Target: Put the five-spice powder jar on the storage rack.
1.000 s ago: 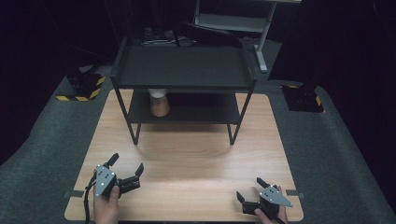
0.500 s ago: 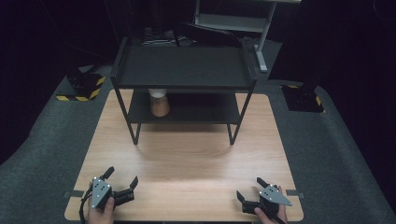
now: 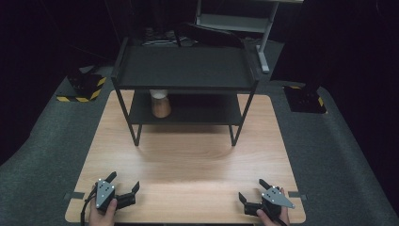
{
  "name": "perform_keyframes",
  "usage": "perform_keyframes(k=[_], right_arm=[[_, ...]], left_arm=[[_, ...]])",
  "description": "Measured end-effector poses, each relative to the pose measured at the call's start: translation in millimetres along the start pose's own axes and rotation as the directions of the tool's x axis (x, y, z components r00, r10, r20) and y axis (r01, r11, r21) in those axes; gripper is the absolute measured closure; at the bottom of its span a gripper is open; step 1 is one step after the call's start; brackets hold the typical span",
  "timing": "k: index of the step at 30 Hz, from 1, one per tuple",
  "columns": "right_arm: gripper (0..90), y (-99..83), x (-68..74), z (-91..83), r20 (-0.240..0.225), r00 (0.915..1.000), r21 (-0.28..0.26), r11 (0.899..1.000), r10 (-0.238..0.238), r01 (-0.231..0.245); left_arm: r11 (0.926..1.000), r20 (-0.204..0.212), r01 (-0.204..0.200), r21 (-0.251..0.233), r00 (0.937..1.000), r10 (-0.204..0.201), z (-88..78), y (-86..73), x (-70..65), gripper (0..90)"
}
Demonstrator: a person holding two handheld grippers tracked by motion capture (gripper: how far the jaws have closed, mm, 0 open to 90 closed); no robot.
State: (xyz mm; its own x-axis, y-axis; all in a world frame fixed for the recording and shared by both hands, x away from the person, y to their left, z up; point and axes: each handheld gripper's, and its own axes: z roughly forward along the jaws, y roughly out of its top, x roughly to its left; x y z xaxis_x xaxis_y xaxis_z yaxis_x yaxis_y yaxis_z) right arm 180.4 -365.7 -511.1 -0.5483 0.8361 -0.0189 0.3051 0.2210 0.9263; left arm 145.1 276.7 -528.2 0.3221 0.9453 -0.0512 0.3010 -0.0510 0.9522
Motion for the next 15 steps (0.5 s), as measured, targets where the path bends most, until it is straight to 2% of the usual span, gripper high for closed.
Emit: perform_keyframes(k=[2, 15], right_arm=[[0.3, 0.0, 0.1, 0.0, 0.000, 1.0000, 0.000, 1.000, -0.001, 0.001], [0.3, -0.6, 0.6, -0.3, 0.003, 1.0000, -0.003, 1.000, 0.000, 0.000]], left_arm=[[0.9999, 0.014, -0.005, 0.013, 0.9999, 0.005, 0.4, 2.2, 1.8, 0.5], [0.9998, 0.010, -0.003, 0.018, 0.9999, 0.003, 0.0, 2.7, 0.7, 0.5]])
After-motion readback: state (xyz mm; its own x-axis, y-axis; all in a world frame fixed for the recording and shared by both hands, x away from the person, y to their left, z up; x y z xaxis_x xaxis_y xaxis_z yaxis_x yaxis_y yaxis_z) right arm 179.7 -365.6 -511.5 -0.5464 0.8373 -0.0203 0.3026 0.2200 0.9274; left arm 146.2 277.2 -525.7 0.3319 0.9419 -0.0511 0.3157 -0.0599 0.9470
